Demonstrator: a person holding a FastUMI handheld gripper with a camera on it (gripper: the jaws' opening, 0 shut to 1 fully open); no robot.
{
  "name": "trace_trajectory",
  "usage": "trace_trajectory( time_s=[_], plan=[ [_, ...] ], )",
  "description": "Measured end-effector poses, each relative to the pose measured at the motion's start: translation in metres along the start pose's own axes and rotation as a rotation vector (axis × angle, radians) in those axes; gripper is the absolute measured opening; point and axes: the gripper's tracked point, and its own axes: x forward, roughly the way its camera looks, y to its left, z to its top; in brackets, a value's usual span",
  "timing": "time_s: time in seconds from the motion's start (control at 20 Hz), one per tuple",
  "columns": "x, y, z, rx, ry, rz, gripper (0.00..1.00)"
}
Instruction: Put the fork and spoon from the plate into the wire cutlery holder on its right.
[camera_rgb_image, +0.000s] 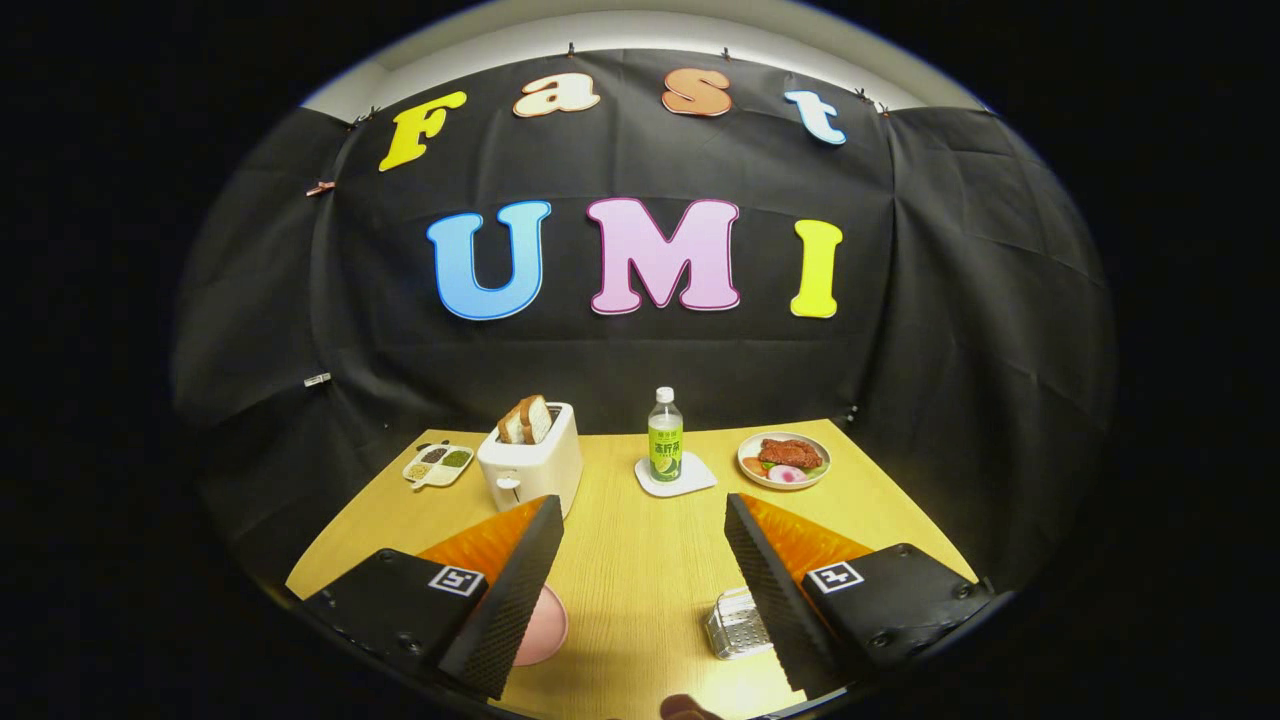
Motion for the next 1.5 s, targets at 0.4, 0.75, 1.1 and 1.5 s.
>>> trace_trajectory(
  time_s=[0.4,0.75,1.1,1.5],
  plan=[
    [0.016,0.031,-0.030,-0.010,0.094,0.063,1.00],
    [0.026,0.085,-0.116,-0.068,0.374,0.175,1.00],
    [0.027,0.126,-0.200,-0.154,0.596,0.248,1.00],
    [0.036,0.140,-0.278,-0.191,0.815,0.234,0.90]
  ],
)
